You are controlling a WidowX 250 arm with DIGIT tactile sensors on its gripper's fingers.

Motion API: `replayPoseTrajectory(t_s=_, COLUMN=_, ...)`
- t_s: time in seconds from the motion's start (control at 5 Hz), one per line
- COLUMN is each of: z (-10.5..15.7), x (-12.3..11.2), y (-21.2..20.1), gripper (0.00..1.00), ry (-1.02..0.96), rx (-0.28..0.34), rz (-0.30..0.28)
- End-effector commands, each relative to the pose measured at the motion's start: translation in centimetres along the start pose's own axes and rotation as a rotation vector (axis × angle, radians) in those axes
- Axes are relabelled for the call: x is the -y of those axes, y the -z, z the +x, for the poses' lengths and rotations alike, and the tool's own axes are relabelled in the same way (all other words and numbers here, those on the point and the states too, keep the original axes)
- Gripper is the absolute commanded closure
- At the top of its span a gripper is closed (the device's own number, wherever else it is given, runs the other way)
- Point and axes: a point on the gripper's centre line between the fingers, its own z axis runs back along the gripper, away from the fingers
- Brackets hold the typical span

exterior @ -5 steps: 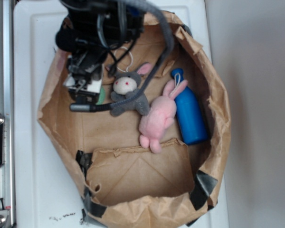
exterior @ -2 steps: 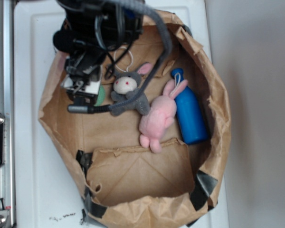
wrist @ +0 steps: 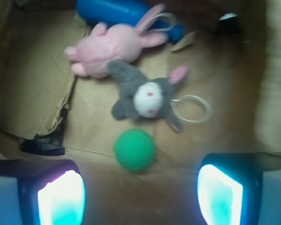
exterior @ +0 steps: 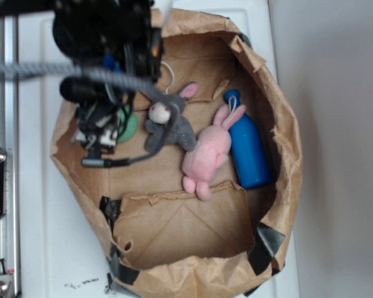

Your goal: Grab the green ball.

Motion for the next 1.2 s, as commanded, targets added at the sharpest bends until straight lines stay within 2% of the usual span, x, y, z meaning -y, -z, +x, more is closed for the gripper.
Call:
replayPoseTrajectory(t_s=0.0, z=1.6, x=-2.2, y=4.0, gripper=0.0, ry=0.007, rx=-0.053, rz=0.051)
replayPoseTrajectory(t_s=0.2, z=1.4, x=-4.1, y=5.3, gripper=0.0, ry=-0.023, rx=-0.049, rz=0.095)
replayPoseTrajectory(t_s=0.4, z=0.6, x=-5.2, y=6.1, gripper=0.0, ry=-0.036, rx=-0.057, rz=0.098)
replayPoseTrajectory(t_s=0.6, z=-0.6, x=-4.8, y=6.4, gripper=0.0, ry=-0.108, rx=-0.07, rz=0.067)
replayPoseTrajectory(t_s=0.8, z=-1.5, x=-4.0, y=7.4, gripper=0.0, ry=-0.132, rx=-0.096, rz=-0.008)
replayPoseTrajectory(t_s=1.0, z=-1.7, x=-3.1, y=7.7, gripper=0.0, ry=-0.194, rx=-0.11, rz=-0.034)
